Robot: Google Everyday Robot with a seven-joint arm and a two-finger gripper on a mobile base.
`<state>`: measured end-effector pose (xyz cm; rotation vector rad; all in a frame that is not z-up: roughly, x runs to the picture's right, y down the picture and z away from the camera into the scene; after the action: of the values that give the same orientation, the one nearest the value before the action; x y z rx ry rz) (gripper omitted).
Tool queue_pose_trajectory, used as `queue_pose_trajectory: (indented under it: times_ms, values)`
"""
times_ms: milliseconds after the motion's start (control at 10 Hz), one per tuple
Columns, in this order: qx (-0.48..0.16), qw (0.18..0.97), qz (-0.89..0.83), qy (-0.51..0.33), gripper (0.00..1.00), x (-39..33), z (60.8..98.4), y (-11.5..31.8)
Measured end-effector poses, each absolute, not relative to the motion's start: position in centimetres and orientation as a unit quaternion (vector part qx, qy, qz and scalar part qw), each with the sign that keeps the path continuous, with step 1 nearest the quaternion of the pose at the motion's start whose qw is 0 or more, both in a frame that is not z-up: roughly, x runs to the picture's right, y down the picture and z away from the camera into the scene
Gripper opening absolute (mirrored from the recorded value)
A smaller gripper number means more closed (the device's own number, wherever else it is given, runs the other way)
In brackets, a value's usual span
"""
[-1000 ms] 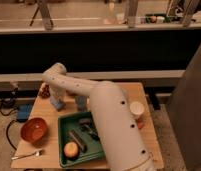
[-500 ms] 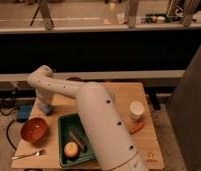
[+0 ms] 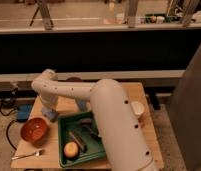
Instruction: Wipe table surface with sponge
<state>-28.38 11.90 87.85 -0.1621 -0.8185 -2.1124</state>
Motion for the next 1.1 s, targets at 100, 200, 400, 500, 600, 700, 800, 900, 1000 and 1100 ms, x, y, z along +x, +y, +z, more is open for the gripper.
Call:
queue_pose_trajectory:
  times_ms: [100,200,400,500,600,700,800,900,1000,1100]
  values:
    - [-0.069,0.424,-0.843,-0.324,0.08,-27.0,87.6,12.1]
    - [-0.076,0.431,-0.840,-0.320,0.08,-25.6,87.5,12.2]
    - [-0.086,0.445,-0.834,-0.314,0.08,-24.2,87.9,12.1]
    - [-0.092,0.452,-0.831,-0.311,0.08,-23.8,88.4,11.9]
    - [-0.095,0.459,-0.828,-0.307,0.08,-23.5,88.8,11.7]
    - [-0.098,0.469,-0.825,-0.301,0.08,-23.1,89.5,11.0]
    - [-0.103,0.481,-0.820,-0.292,0.08,-22.4,90.8,9.8]
    - [-0.104,0.488,-0.818,-0.288,0.08,-22.3,91.6,8.9]
    - [-0.105,0.493,-0.817,-0.281,0.08,-22.2,92.4,7.9]
    - [-0.106,0.497,-0.817,-0.273,0.08,-22.3,93.3,6.6]
